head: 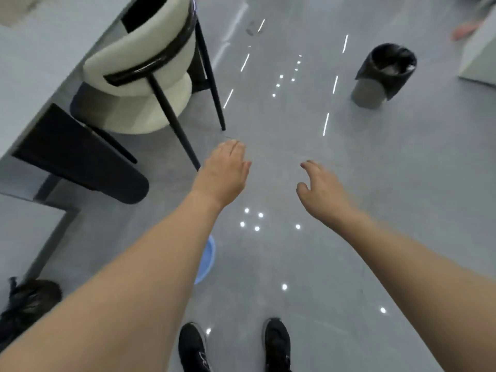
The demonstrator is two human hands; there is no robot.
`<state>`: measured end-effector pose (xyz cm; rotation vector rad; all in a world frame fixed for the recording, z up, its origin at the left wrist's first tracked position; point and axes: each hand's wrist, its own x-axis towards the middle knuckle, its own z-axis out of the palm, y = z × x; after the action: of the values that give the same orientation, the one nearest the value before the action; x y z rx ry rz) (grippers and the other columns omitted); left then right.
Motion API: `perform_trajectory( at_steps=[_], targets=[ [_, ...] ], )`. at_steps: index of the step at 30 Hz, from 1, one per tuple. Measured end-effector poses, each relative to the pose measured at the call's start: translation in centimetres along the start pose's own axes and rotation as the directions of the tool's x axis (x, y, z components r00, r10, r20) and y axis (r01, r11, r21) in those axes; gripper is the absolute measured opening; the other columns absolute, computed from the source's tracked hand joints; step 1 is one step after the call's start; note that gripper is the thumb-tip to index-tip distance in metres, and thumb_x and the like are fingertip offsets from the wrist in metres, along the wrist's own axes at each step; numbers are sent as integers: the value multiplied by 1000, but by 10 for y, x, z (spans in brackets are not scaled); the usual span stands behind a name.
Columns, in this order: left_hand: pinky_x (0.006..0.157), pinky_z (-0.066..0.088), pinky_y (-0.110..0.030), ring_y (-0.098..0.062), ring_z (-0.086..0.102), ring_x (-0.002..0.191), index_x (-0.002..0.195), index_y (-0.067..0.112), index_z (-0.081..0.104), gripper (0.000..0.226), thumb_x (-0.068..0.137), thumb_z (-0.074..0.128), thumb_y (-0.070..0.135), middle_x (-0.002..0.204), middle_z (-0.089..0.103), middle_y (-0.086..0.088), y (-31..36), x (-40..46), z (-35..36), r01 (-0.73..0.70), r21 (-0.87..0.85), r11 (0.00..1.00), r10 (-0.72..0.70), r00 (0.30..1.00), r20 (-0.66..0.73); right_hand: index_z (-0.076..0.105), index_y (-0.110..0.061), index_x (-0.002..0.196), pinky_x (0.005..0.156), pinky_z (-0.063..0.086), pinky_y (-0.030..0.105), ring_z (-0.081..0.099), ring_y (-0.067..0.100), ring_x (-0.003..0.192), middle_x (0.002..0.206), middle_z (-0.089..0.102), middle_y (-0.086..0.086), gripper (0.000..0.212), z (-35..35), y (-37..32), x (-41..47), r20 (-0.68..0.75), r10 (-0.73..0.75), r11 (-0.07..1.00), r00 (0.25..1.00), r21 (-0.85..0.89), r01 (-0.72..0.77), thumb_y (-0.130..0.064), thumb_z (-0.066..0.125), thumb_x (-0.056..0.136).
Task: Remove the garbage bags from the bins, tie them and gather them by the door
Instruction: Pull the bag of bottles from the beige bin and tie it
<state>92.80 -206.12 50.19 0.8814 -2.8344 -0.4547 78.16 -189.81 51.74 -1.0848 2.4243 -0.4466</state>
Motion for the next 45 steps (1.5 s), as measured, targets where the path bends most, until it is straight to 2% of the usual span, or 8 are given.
perform_trajectory(
  at_steps=[5,11,18,26,31,36,41,45],
  targets=[
    [107,37,-47,-40,48,124,130,-6,50,51,94,40,29,132,52,-24,142,51,-46,-101,-57,993,98,994,-42,26,-5,149,113,18,30,28,26,141,155,30,11,58,-128,60,-44,-101,112,994,989,24,-110,-15,44,94],
    [112,28,-43,-38,42,131,135,-4,46,46,99,46,24,141,47,-22,244,110,-30,-216,-58,975,215,976,-16,20,-3,150,118,13,33,20,27,145,158,22,14,64,-199,144,-36,-179,190,980,965,-25,-198,-17,45,93],
    [120,14,-39,-30,24,145,148,3,29,57,102,36,35,155,30,-15,273,202,-10,-260,12,966,257,960,108,17,-2,150,120,8,34,13,27,147,159,17,15,67,-248,208,25,-176,250,963,952,-52,-263,-18,45,92],
    [121,12,-39,-28,21,146,149,4,27,57,102,35,35,156,28,-14,302,354,5,-190,-35,981,193,966,169,16,-2,151,121,8,36,11,26,148,160,16,14,67,-319,257,152,-176,278,955,944,-50,-291,-21,44,93],
    [120,8,-38,-28,19,147,150,4,26,56,103,34,34,157,26,-14,342,437,2,-195,-54,979,203,955,215,17,-2,151,121,7,35,12,26,148,159,17,14,66,-368,285,205,-144,317,945,937,-36,-325,-21,44,93],
    [121,11,-39,-28,21,146,149,3,28,55,102,36,32,156,28,-15,371,529,9,-183,-49,982,189,959,209,20,-1,150,120,9,36,15,27,147,158,20,16,65,-411,327,281,-127,312,947,942,-36,-319,-21,45,92],
    [119,12,-40,-30,24,145,146,1,31,53,102,39,29,154,32,-16,369,617,19,-81,-44,996,88,974,207,20,-2,149,120,10,35,16,27,146,157,21,15,64,-445,362,370,-93,283,958,955,-31,-286,-19,44,92],
    [117,20,-42,-34,32,140,143,-2,37,51,101,43,26,150,38,-19,362,681,18,-30,-19,999,33,983,178,25,1,147,119,14,36,22,29,143,154,28,17,62,-471,372,440,-53,287,957,956,-20,-289,-18,47,92]
  ],
)
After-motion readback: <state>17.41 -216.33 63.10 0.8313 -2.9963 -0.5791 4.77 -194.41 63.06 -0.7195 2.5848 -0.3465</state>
